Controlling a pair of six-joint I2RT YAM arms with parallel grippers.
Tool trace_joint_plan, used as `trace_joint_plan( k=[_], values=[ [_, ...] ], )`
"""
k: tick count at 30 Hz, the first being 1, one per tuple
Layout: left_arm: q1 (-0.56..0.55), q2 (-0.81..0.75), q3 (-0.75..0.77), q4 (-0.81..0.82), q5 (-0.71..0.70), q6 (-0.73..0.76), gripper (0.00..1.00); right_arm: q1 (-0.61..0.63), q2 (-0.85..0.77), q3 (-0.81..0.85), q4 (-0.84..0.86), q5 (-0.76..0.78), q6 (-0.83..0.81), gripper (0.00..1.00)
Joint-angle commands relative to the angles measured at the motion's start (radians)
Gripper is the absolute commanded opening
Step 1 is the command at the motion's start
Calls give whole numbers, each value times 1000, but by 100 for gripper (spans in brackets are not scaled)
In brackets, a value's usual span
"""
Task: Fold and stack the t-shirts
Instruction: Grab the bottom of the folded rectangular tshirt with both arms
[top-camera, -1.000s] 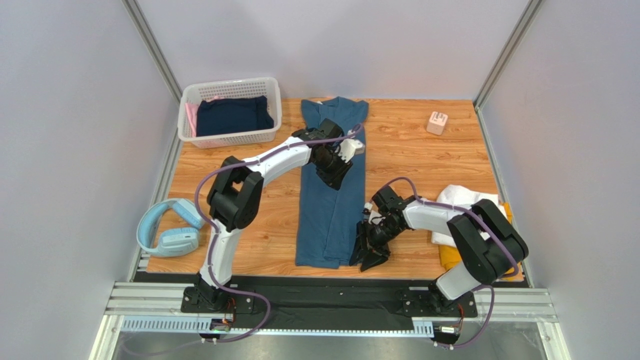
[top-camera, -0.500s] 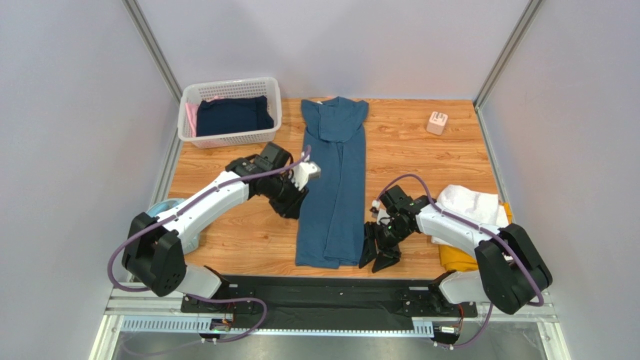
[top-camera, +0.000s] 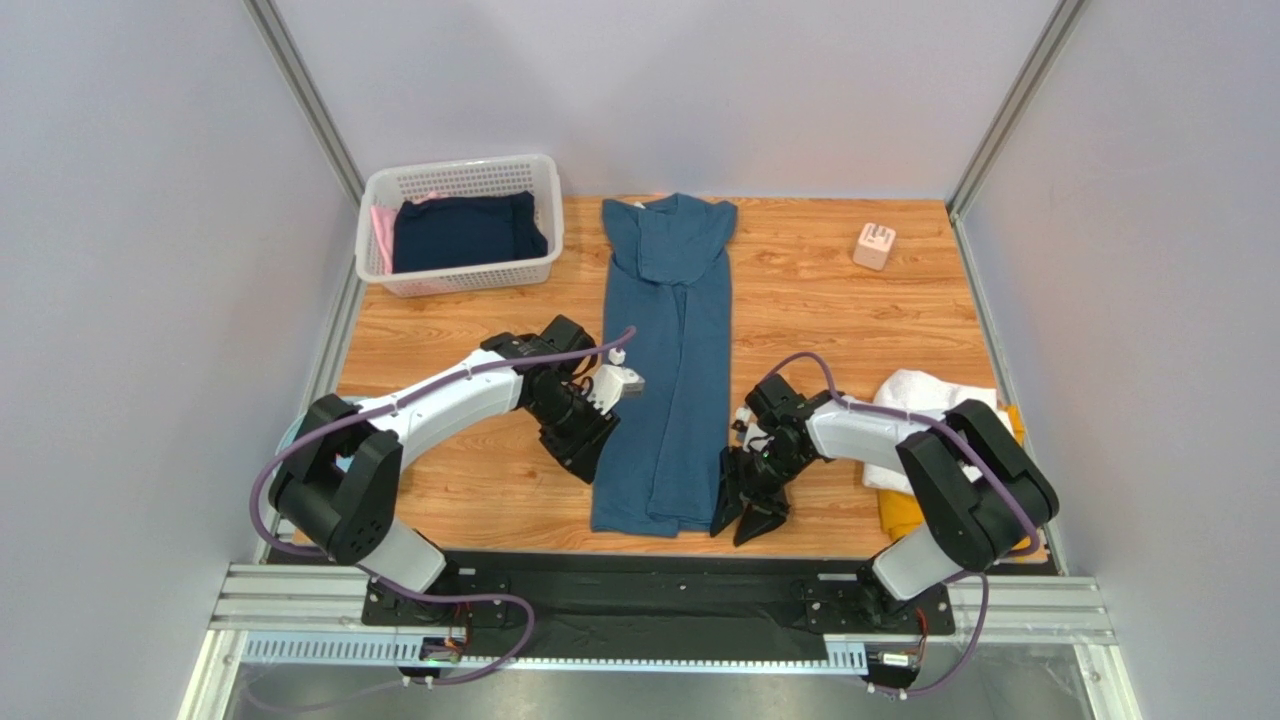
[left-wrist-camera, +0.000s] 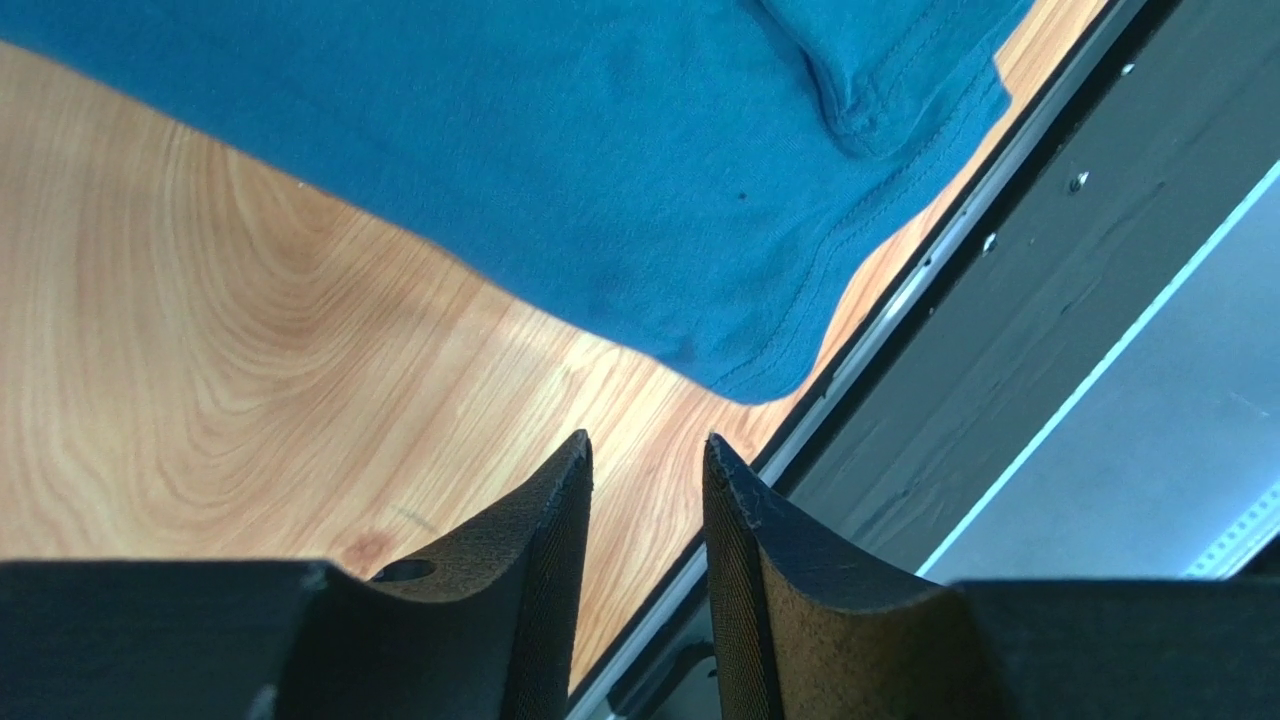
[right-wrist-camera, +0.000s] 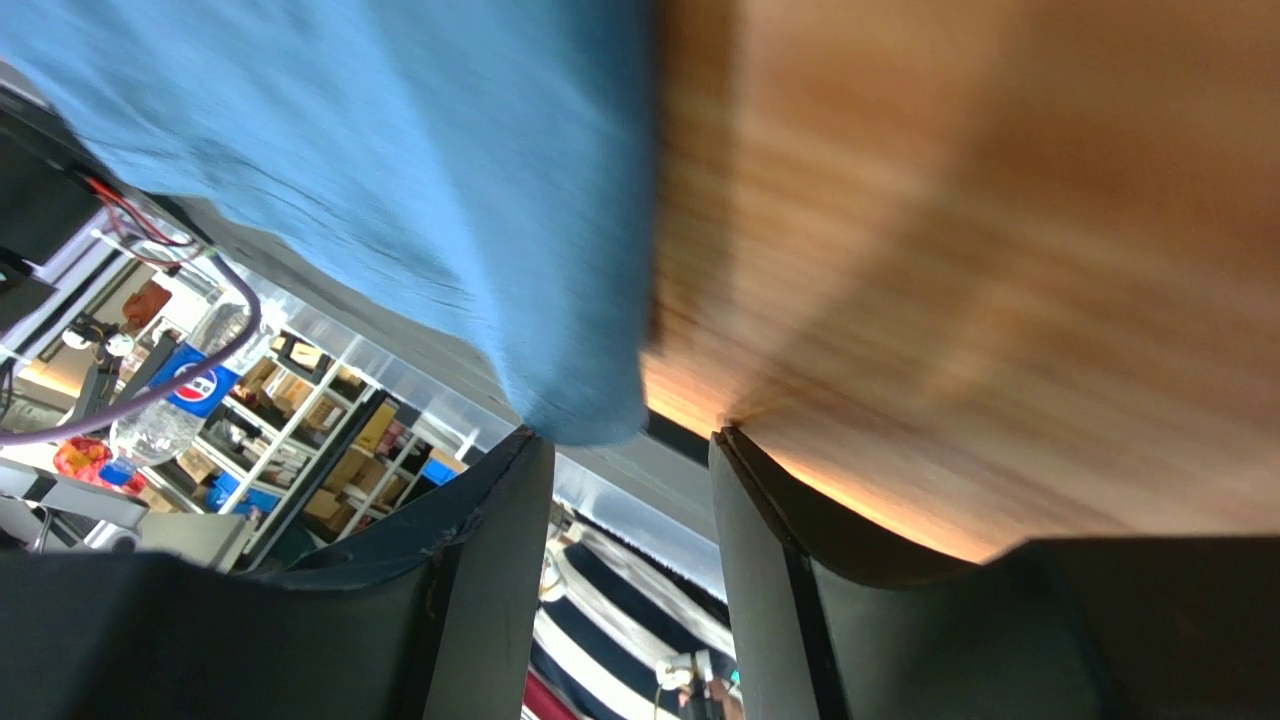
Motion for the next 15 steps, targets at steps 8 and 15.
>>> trace_joint_plan(
  k=[8, 15],
  values=[
    [-17, -68, -116, 179, 100, -122, 44, -44, 18, 56, 90, 7, -3, 48],
    [-24, -9, -118, 184, 148, -145, 45, -55, -7, 27, 107, -1, 8, 45]
  ],
)
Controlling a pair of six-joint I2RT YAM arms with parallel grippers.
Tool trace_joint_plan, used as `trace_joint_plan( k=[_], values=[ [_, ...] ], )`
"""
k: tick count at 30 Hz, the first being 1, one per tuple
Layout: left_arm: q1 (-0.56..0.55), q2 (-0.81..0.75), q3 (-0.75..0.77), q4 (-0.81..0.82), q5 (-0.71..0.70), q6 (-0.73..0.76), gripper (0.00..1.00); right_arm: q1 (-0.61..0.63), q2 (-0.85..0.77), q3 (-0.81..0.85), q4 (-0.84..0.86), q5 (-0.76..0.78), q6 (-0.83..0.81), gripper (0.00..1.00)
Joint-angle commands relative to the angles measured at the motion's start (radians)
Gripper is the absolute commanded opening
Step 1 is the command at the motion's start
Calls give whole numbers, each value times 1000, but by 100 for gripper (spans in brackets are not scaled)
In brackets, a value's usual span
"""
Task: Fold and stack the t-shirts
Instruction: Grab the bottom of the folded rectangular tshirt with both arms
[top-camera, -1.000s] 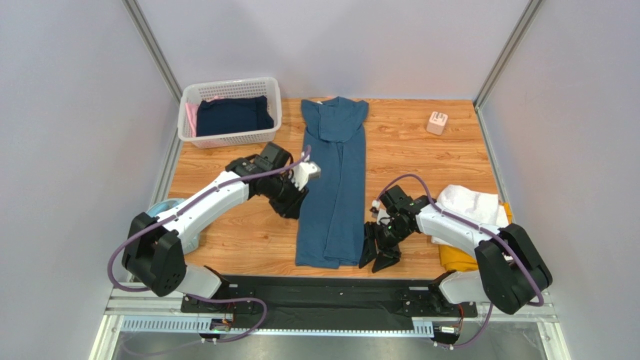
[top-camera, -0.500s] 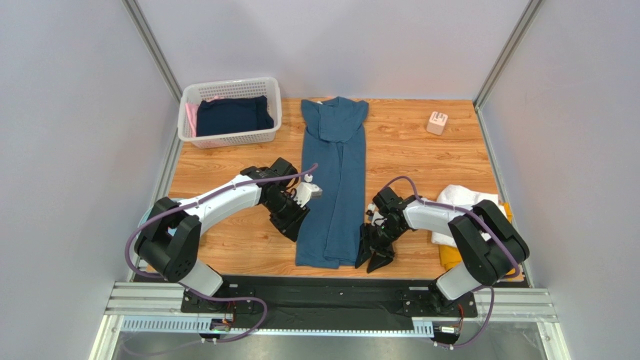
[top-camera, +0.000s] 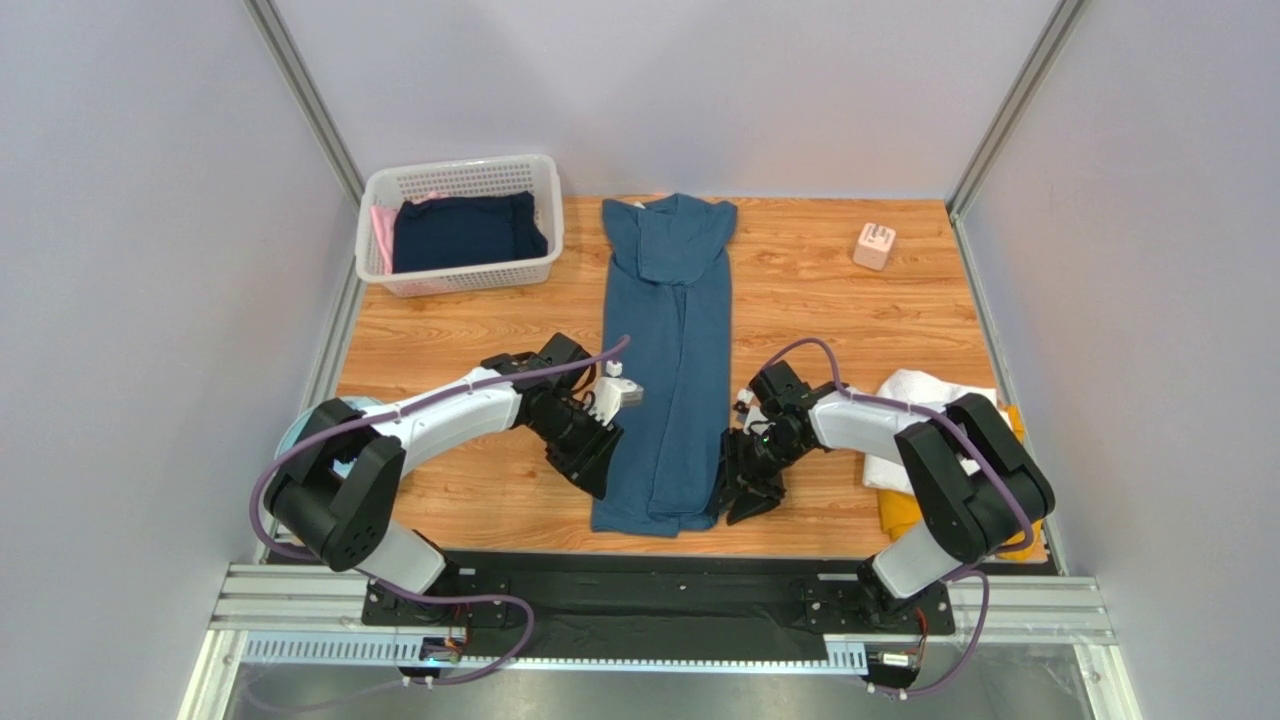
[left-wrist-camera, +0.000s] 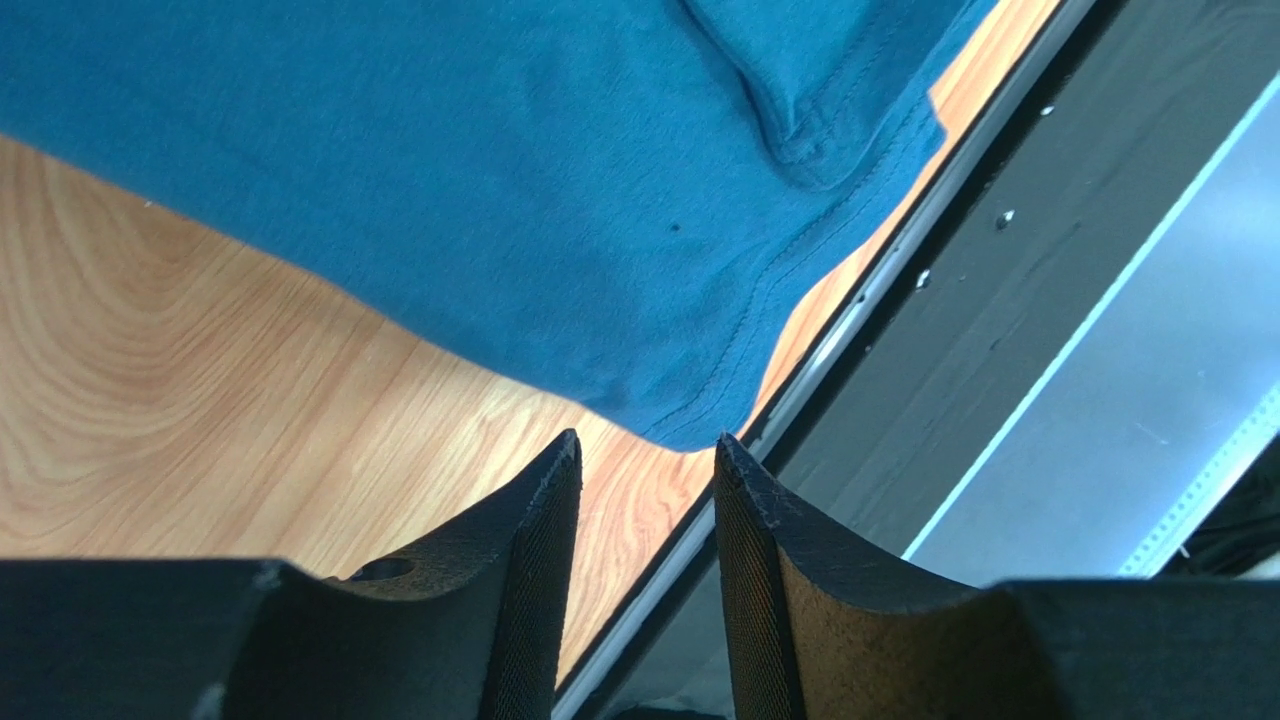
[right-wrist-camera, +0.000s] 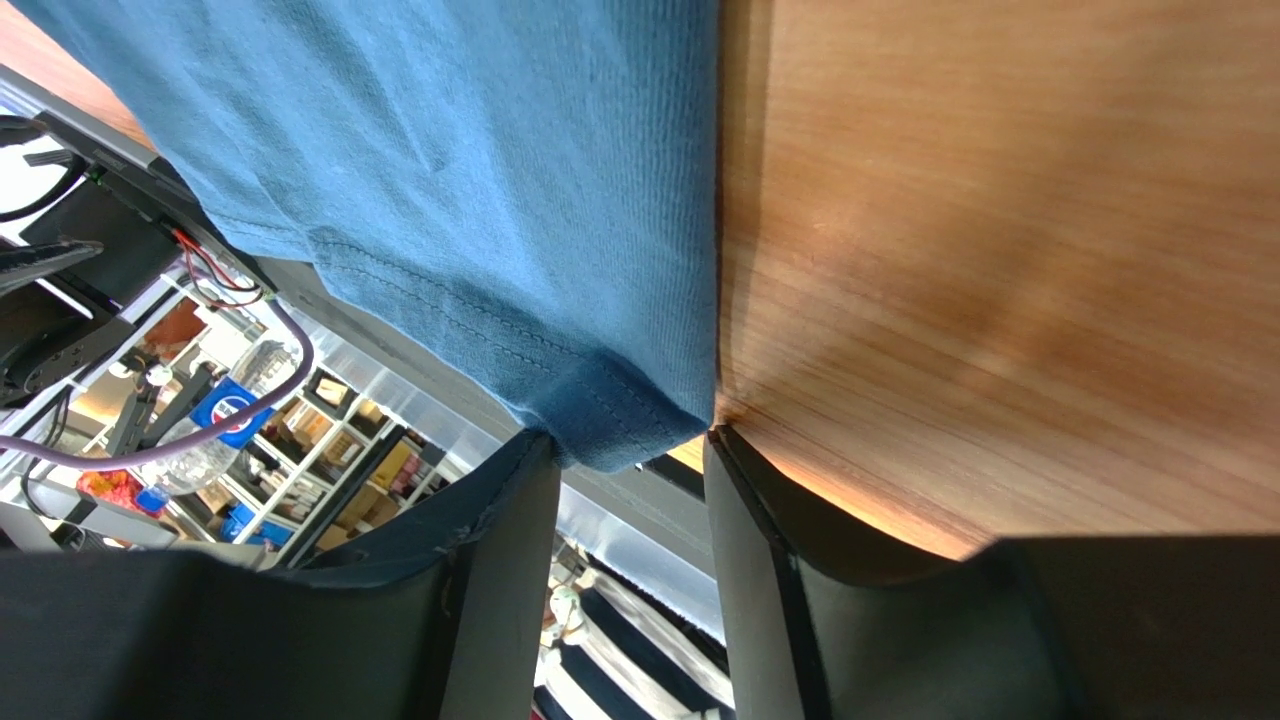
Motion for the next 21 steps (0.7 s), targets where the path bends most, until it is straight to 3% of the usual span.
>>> trace_joint_plan(
  k=[1, 8, 21],
  values=[
    [-12, 17, 3, 35, 69, -24, 45, -6, -54, -19, 38, -14, 9, 45],
    [-68, 45, 6, 43, 71, -16, 47, -6, -166, -10, -46, -76, -30, 46],
    [-104, 103, 23, 37, 38, -18, 50, -23, -88, -25, 3, -73, -53, 45]
  ],
)
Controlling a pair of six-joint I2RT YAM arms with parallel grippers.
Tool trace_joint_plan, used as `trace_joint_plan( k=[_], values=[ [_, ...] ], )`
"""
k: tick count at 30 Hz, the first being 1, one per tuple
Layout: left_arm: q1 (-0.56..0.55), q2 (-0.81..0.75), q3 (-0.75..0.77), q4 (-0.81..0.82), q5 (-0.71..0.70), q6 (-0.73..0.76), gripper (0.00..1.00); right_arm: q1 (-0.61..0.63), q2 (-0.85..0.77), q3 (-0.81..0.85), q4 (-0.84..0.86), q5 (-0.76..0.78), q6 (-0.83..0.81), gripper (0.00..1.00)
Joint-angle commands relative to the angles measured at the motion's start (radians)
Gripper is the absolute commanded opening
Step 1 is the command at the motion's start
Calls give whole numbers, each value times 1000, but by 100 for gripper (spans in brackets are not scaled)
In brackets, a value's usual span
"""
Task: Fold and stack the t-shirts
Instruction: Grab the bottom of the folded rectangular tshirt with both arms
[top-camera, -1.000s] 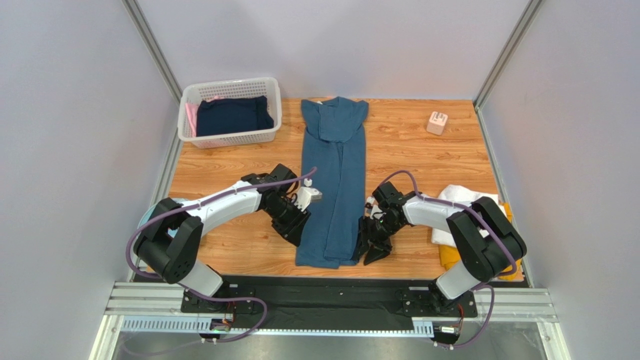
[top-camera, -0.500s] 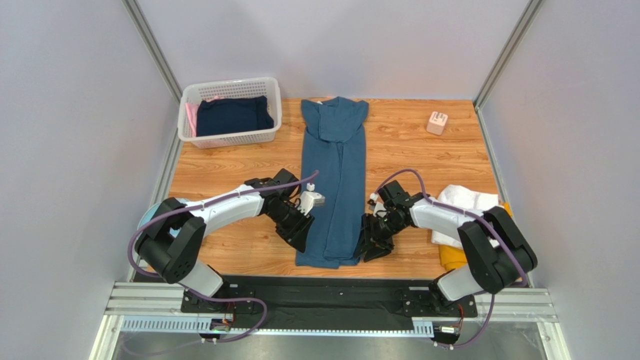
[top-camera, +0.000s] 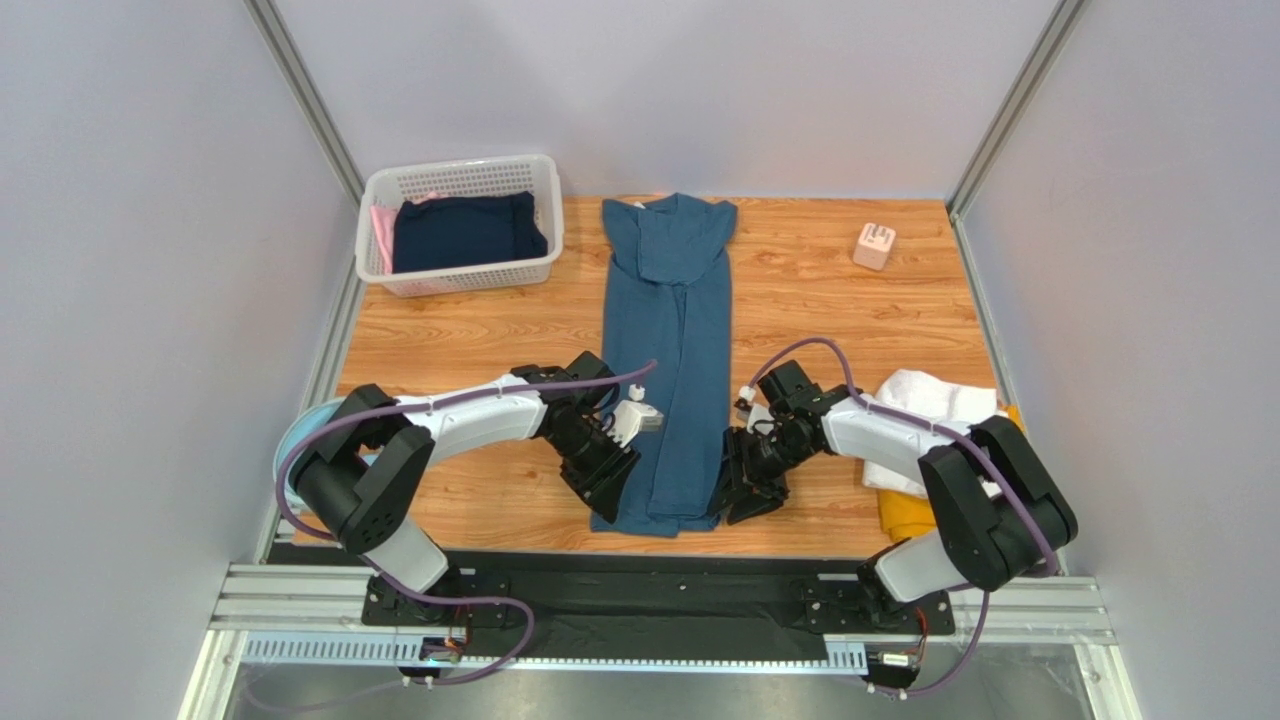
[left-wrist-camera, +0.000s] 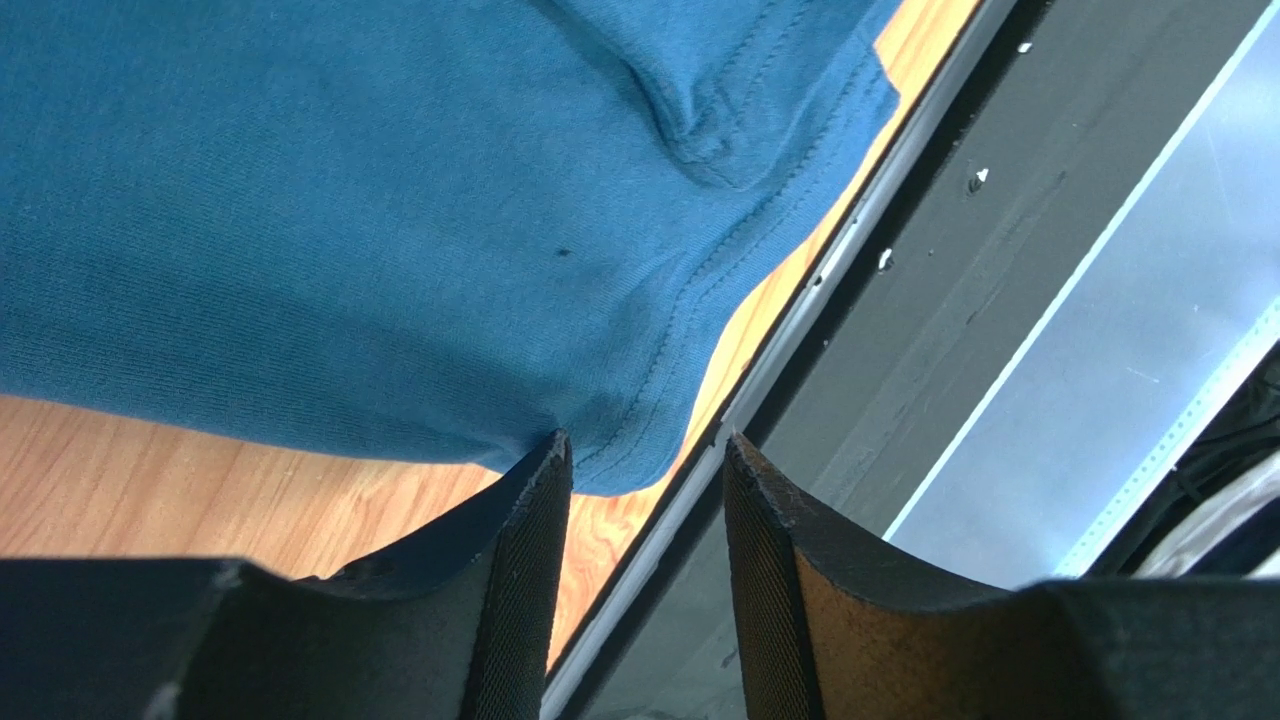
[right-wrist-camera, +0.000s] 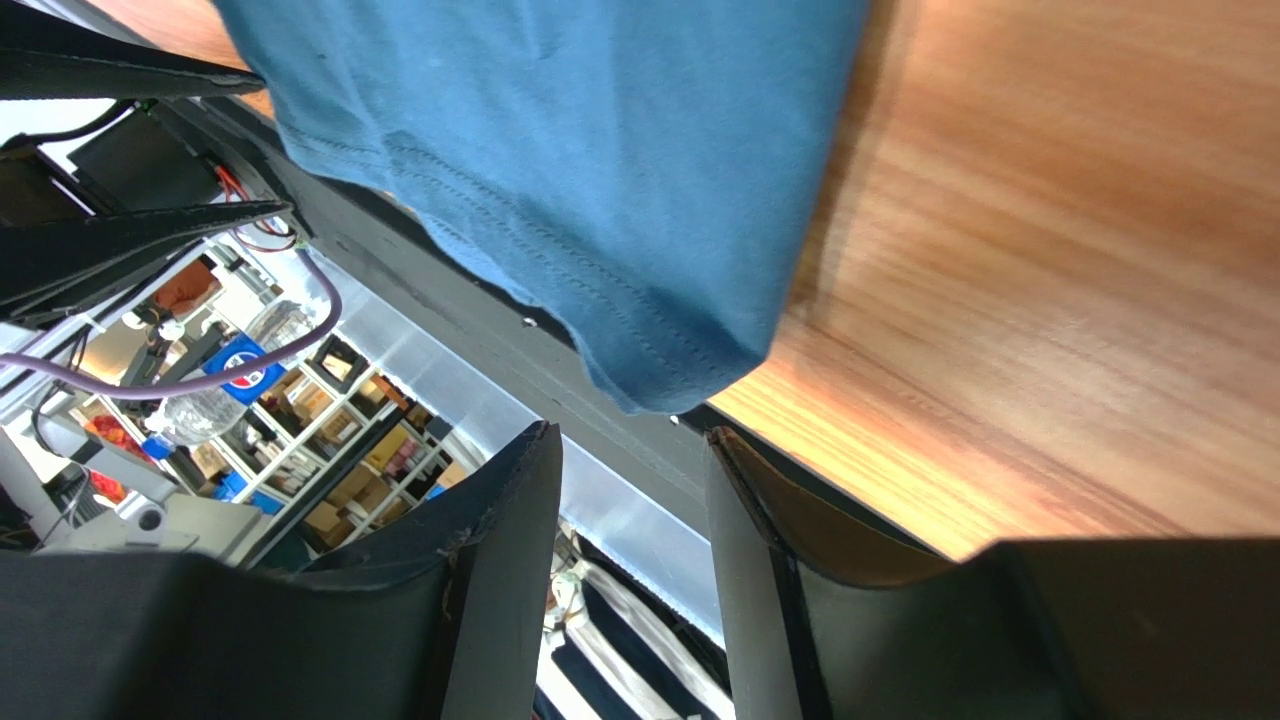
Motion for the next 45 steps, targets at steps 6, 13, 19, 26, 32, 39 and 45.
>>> trace_joint_plan(
  k=[6, 13, 19, 26, 32, 39, 45],
  values=[
    [116, -76, 1, 9, -21, -33, 54, -36, 38, 11, 18, -25, -44, 45],
    [93, -25, 4, 17, -6, -33, 57, -59, 72, 35, 15, -22, -61, 45],
    [35, 16, 10, 11, 9, -31, 57, -82, 93, 54, 38, -20, -52, 44],
    [26, 12, 6, 6, 11, -60, 60, -90, 79, 62, 76, -57, -11, 43],
    [64, -7, 0, 5, -24, -86, 63, -90, 58, 63, 49, -55, -23, 43],
    [158, -39, -22, 14, 5, -97, 60, -90, 142, 74, 81, -72, -23, 43],
    [126, 1, -16, 14, 28, -94, 57, -90, 148, 81, 78, -66, -20, 43]
  ],
)
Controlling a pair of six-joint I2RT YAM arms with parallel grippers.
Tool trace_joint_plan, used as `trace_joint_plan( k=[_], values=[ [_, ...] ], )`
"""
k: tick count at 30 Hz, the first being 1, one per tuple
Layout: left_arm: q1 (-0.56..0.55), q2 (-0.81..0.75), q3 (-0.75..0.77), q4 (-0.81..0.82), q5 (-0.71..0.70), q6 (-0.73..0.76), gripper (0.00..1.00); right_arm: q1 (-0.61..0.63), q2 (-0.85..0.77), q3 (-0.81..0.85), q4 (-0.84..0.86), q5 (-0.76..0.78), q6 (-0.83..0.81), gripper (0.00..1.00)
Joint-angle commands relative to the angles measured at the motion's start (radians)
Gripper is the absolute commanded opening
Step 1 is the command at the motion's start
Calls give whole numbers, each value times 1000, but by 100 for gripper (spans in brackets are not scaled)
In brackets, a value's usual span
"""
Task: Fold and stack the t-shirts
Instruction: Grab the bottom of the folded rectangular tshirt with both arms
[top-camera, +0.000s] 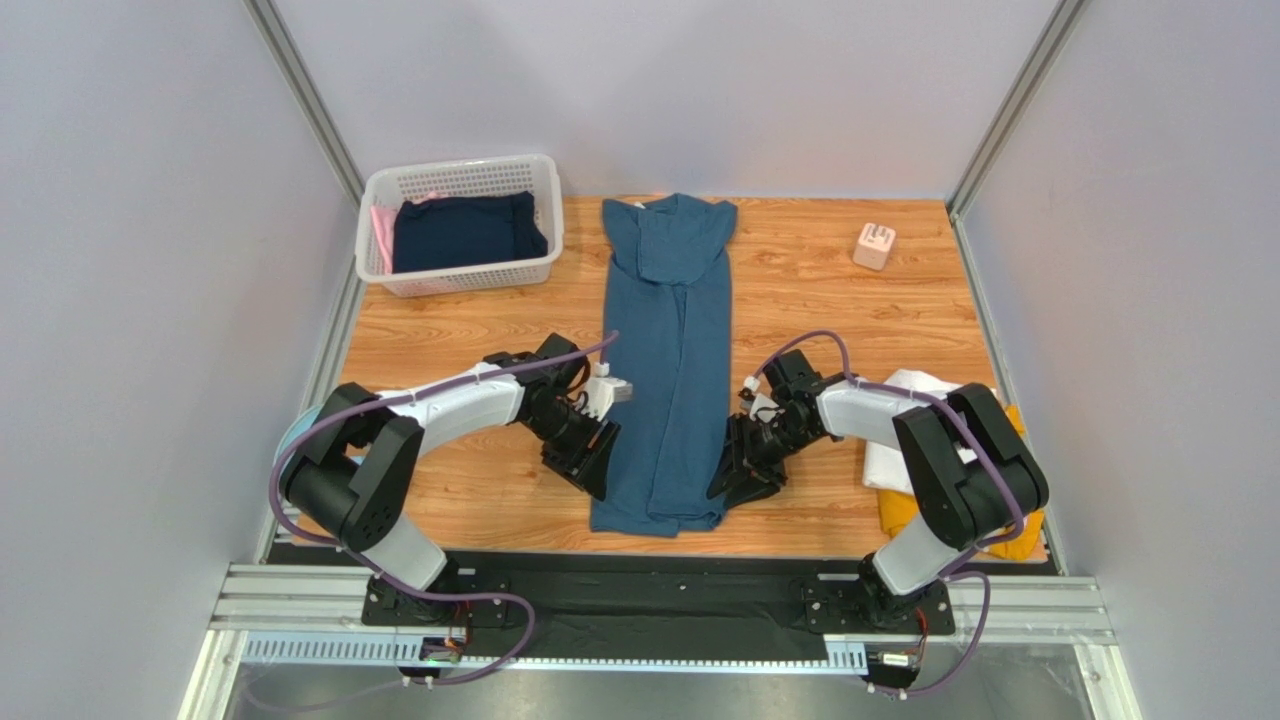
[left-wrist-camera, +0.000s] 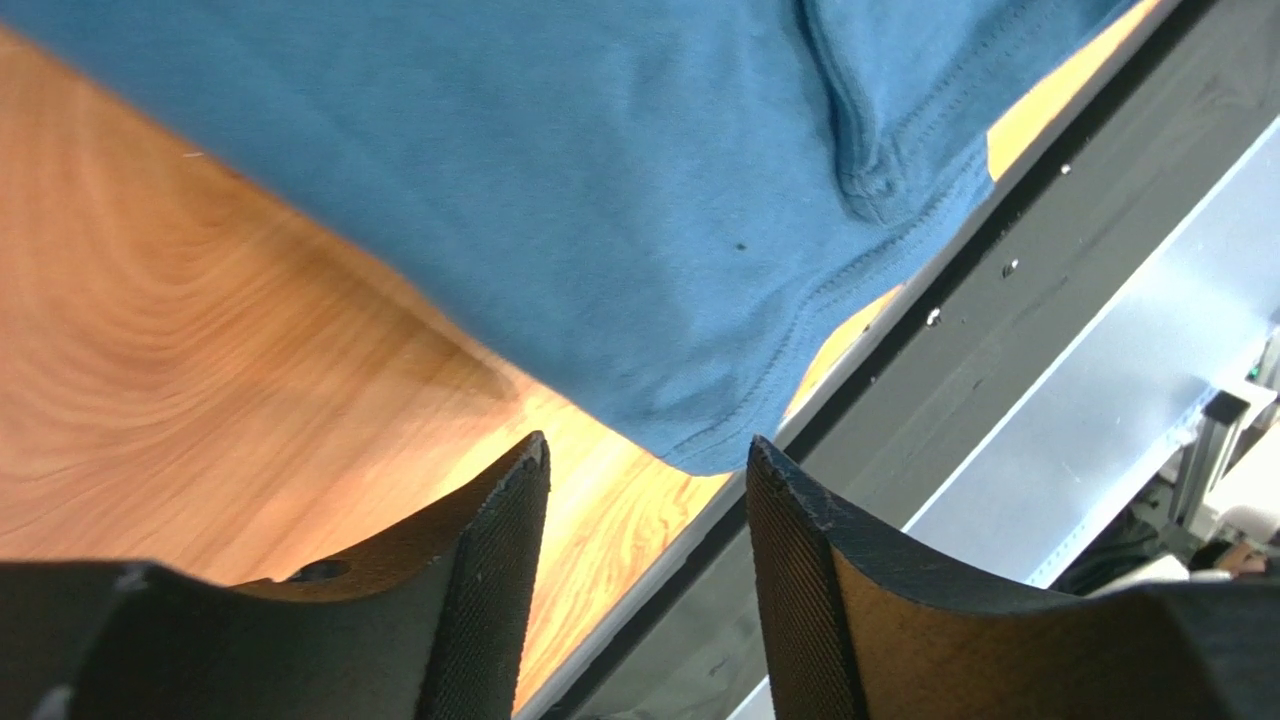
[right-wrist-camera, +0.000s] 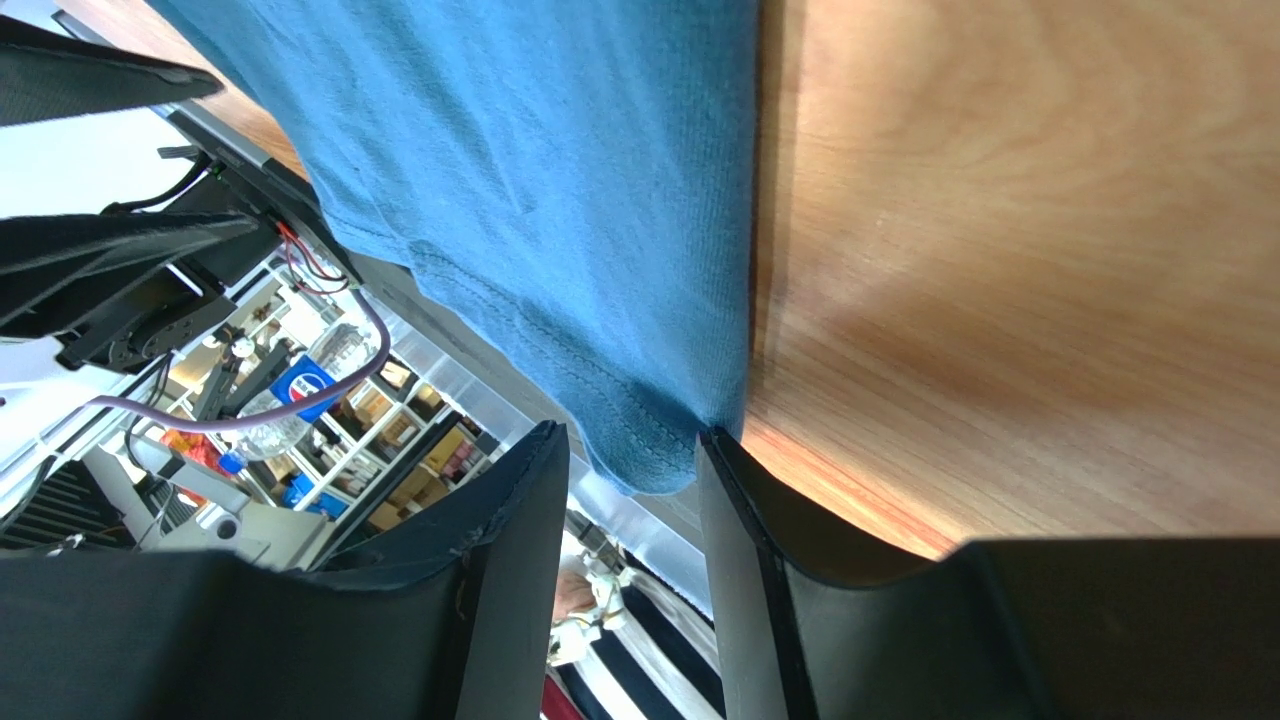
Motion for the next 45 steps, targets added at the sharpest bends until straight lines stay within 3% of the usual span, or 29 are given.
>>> trace_joint_plan(
  k=[1, 11, 18, 21, 22, 23, 24, 26, 28, 30, 33, 35, 41, 45],
  values=[
    [-42, 29, 5, 4, 44, -2, 56, -3, 0, 30, 30, -18, 9, 43],
    [-94, 158, 41, -27, 41, -4, 56, -3, -15, 7, 44, -27, 34, 43],
    [-97, 134, 33, -24, 60, -4, 59, 5, -15, -34, 77, -42, 58, 41],
    [-100, 149, 41, -30, 66, 1, 41, 14, -3, -50, 96, -45, 71, 40],
    [-99, 153, 45, -35, 69, 6, 27, 17, -3, -54, 99, -44, 75, 40],
    [-99, 155, 48, -44, 69, 7, 21, 25, -11, -57, 100, -41, 78, 39],
    [-100, 154, 55, -45, 67, 10, 5, 27, -14, -61, 104, -36, 83, 39],
    [-99, 141, 56, -51, 61, 13, 0, 34, -22, -67, 99, -30, 86, 36],
    [-99, 132, 59, -50, 52, 16, 0, 39, -29, -65, 56, -18, 68, 33],
    [-96, 124, 64, -58, 43, 19, 6, 39, -67, -56, -7, 10, 32, 37],
    [-96, 112, 58, -55, 44, 16, 9, 39, -158, -28, -155, 96, -11, 61],
    [-96, 115, 61, -56, 44, 19, 9, 36, -189, -1, -208, 148, -35, 65],
    [-96, 115, 64, -59, 43, 21, 9, 30, -218, -8, -225, 188, -17, 65],
    [-96, 112, 64, -59, 43, 24, 9, 31, -180, -67, -110, 176, 26, 58]
  ],
)
